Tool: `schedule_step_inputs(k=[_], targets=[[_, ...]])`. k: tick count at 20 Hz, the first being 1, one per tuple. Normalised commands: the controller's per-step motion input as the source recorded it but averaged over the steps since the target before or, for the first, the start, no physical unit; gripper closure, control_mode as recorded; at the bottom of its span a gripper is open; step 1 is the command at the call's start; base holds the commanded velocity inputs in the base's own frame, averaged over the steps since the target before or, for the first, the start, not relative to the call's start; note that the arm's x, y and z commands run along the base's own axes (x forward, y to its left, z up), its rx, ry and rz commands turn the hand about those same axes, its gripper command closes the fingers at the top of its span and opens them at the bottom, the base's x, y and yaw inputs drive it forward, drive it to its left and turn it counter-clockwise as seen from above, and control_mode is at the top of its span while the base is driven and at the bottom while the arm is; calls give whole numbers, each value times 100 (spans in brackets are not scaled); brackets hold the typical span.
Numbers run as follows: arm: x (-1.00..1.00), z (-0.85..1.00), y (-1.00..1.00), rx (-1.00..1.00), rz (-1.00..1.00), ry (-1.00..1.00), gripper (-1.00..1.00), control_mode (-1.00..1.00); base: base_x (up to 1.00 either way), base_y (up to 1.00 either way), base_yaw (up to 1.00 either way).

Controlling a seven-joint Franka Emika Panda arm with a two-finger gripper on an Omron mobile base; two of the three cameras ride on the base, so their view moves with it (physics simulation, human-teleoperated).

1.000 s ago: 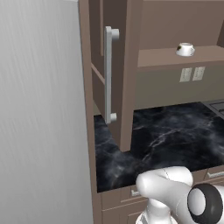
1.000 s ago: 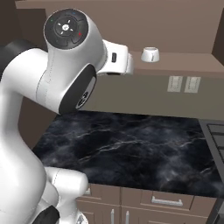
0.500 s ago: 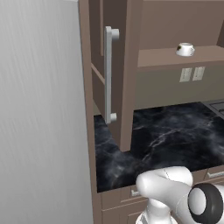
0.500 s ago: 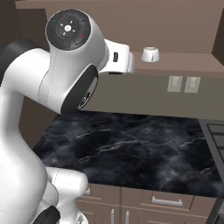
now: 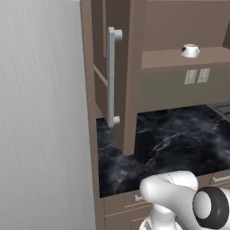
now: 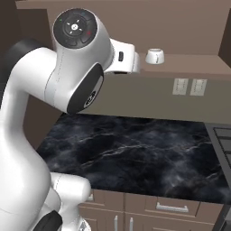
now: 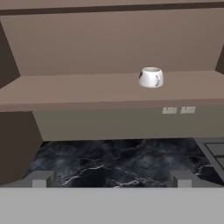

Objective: Open the cabinet directly in front. Then move the beer and the mug to the dining counter with the candle on it.

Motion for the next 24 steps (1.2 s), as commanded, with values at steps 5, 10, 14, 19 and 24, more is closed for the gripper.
schedule_step_inputs(k=[5, 10, 14, 19, 24], targets=[[19, 0, -3, 0, 0, 0, -100, -100, 0, 0, 0], [14, 0, -9, 0, 0, 0, -100, -100, 0, 0, 0], [13, 0, -16, 0, 0, 0, -100, -100, 0, 0, 0], [11, -2, -16, 0, 0, 0, -100, -100, 0, 0, 0], [13, -10, -8, 0, 0, 0, -100, -100, 0, 0, 0]])
